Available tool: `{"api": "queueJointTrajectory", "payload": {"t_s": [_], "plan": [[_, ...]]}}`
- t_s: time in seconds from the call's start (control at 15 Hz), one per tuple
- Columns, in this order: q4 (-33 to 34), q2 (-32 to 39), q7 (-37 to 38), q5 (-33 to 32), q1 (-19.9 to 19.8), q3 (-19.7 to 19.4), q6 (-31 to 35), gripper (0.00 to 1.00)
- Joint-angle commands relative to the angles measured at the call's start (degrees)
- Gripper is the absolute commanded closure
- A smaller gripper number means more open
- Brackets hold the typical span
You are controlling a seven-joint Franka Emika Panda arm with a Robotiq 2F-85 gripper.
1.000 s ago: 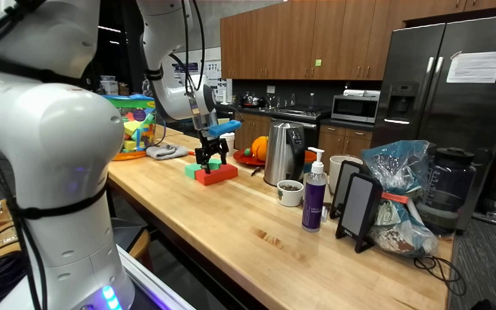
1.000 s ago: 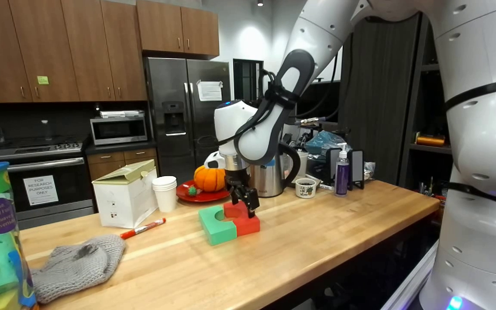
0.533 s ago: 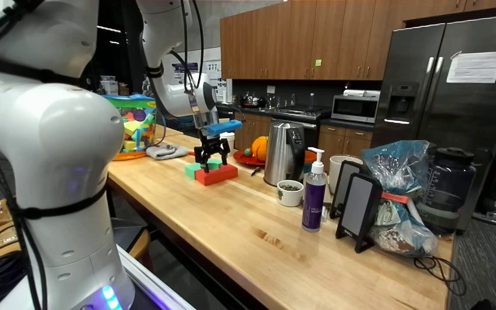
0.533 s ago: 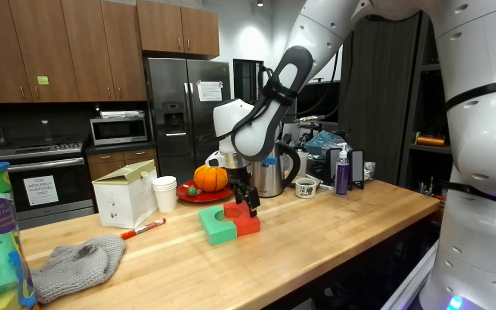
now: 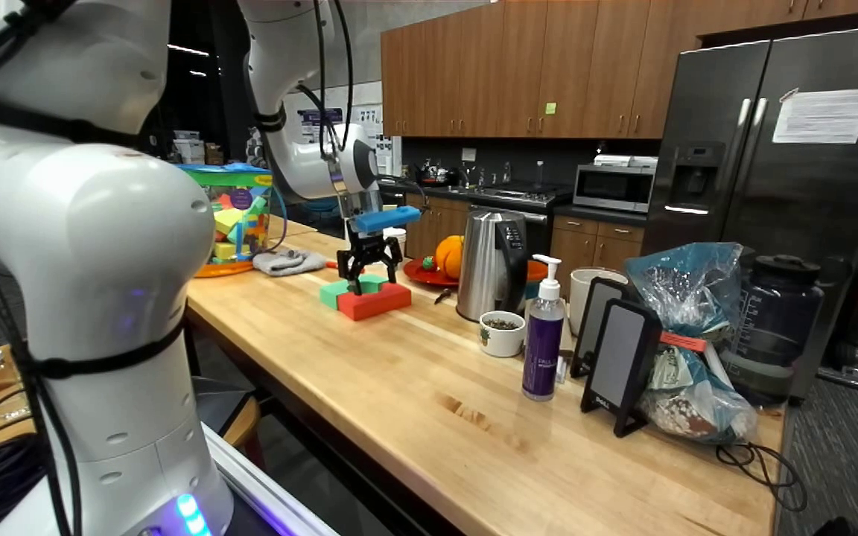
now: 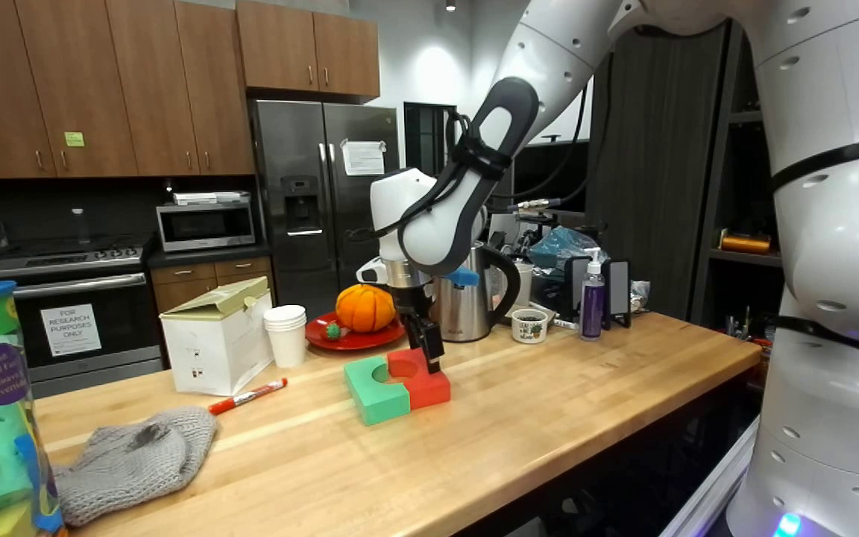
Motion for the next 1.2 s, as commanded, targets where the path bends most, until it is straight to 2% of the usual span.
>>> {"api": "queueJointTrajectory", "payload": {"t_s": [0.0,0.33,1.13], "plan": [[0.4,0.1,3.6,0.2,-0.2,-0.7,0.0,0.0],[1.0,1.8,5.2,0.1,-0.5,-1.0,0.9,0.0],[3.6,5.7,1.7,1.8,-2.2,-0.7,1.5,0.0]]}}
